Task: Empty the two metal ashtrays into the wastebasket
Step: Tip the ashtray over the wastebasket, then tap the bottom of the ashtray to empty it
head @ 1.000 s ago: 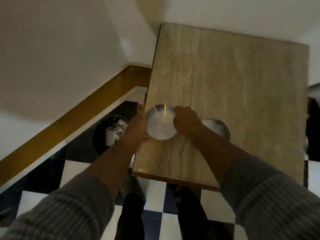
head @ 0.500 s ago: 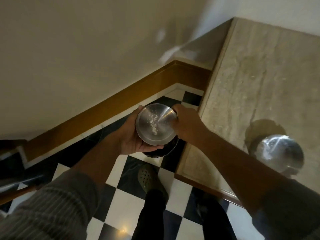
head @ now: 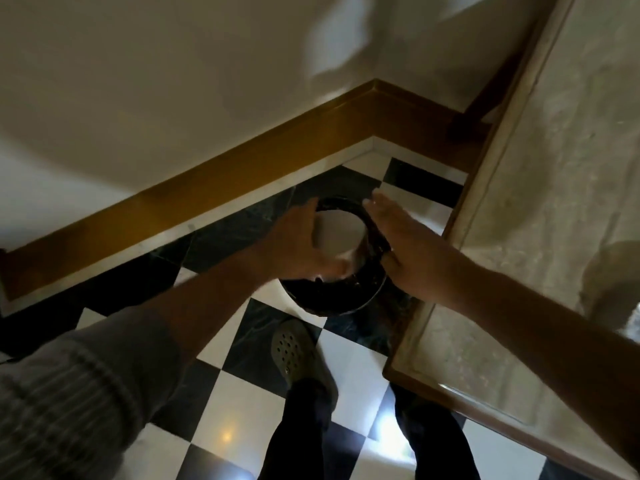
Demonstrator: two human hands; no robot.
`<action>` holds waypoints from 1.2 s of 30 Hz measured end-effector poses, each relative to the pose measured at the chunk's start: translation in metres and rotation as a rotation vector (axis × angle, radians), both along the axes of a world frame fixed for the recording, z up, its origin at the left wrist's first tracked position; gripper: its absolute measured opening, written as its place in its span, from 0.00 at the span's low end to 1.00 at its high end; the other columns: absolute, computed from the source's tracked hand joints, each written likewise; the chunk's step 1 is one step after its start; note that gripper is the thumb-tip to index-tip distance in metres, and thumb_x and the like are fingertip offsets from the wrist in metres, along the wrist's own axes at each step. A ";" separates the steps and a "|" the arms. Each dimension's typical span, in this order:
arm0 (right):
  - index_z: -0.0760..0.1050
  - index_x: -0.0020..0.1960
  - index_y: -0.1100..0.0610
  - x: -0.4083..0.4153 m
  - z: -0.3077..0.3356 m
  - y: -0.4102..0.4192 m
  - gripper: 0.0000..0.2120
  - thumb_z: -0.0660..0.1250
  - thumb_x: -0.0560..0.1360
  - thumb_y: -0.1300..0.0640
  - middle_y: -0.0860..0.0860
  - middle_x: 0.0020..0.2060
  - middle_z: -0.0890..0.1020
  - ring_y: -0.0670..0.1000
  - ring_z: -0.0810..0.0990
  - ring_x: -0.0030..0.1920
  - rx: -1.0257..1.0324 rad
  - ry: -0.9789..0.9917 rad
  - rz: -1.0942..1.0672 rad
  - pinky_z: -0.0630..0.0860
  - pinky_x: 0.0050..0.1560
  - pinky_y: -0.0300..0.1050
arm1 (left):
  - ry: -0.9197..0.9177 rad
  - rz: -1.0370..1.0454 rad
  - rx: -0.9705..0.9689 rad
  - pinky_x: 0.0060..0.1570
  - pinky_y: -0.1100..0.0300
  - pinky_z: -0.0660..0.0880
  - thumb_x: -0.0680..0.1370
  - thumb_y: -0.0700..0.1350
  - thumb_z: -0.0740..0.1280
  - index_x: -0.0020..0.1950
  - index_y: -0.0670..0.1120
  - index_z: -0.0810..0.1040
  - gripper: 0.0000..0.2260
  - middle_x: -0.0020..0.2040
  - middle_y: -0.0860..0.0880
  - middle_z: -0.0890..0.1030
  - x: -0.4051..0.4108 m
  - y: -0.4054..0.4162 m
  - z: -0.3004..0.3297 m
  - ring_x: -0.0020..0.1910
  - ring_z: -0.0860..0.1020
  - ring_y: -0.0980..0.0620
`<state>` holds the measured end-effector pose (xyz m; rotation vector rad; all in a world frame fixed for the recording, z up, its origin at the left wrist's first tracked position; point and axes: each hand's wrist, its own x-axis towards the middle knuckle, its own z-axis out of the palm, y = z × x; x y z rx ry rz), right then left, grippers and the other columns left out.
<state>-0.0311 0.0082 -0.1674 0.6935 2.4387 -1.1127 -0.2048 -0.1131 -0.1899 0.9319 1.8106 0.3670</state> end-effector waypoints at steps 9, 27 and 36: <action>0.50 0.75 0.64 0.017 0.016 -0.015 0.51 0.59 0.70 0.27 0.63 0.75 0.50 0.61 0.48 0.77 0.517 0.334 0.339 0.58 0.75 0.62 | 0.328 -0.280 0.423 0.72 0.54 0.61 0.58 0.71 0.70 0.79 0.40 0.53 0.59 0.76 0.37 0.66 0.005 -0.026 -0.031 0.72 0.65 0.42; 0.54 0.76 0.67 0.018 0.007 -0.018 0.61 0.56 0.62 0.20 0.64 0.77 0.54 0.61 0.49 0.78 0.461 0.181 0.517 0.53 0.78 0.56 | 0.447 -0.346 0.511 0.71 0.52 0.63 0.60 0.70 0.72 0.76 0.33 0.60 0.57 0.73 0.34 0.70 0.001 -0.017 -0.027 0.70 0.68 0.40; 0.57 0.75 0.65 0.020 -0.003 -0.030 0.59 0.60 0.62 0.21 0.63 0.76 0.57 0.61 0.52 0.77 0.491 0.150 0.599 0.62 0.73 0.62 | 0.423 -0.307 0.520 0.67 0.43 0.71 0.59 0.67 0.74 0.77 0.36 0.56 0.58 0.72 0.35 0.70 0.005 -0.017 -0.029 0.69 0.70 0.39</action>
